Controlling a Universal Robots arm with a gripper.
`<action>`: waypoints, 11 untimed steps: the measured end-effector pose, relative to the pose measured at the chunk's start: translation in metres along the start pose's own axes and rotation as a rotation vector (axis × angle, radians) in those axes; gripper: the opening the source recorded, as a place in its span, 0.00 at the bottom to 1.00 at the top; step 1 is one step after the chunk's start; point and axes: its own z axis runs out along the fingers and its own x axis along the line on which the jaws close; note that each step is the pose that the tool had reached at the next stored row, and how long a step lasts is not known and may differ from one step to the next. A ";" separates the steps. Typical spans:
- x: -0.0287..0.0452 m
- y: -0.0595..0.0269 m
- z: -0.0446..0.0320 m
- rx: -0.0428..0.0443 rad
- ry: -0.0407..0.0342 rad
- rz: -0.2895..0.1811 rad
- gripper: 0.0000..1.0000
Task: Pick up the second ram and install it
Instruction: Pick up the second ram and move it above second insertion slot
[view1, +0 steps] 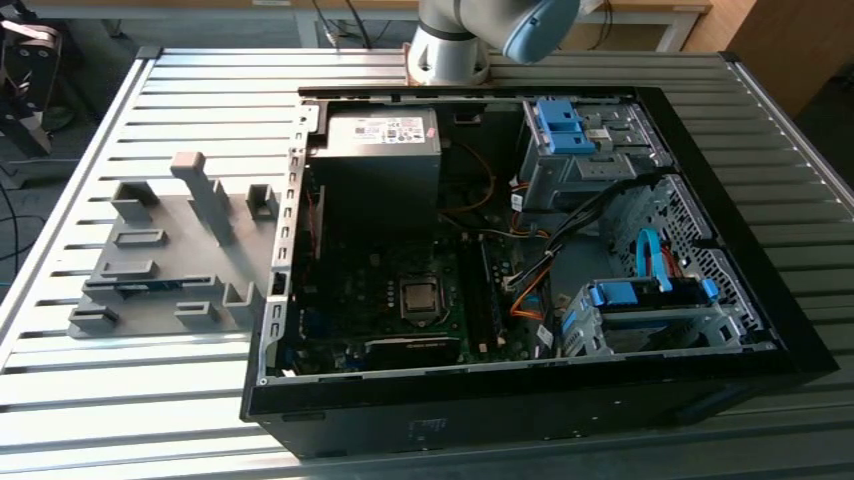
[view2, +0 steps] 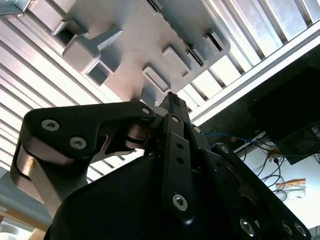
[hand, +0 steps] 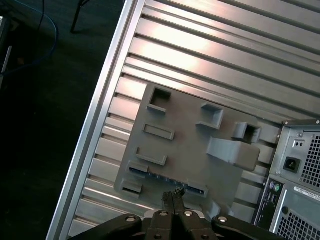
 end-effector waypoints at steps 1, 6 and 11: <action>0.0003 0.0001 0.0001 0.0000 0.0000 -0.002 0.11; 0.0021 0.0006 0.0001 -0.0002 0.0006 -0.012 0.11; 0.0031 0.0009 0.0001 -0.0004 0.0011 -0.022 0.11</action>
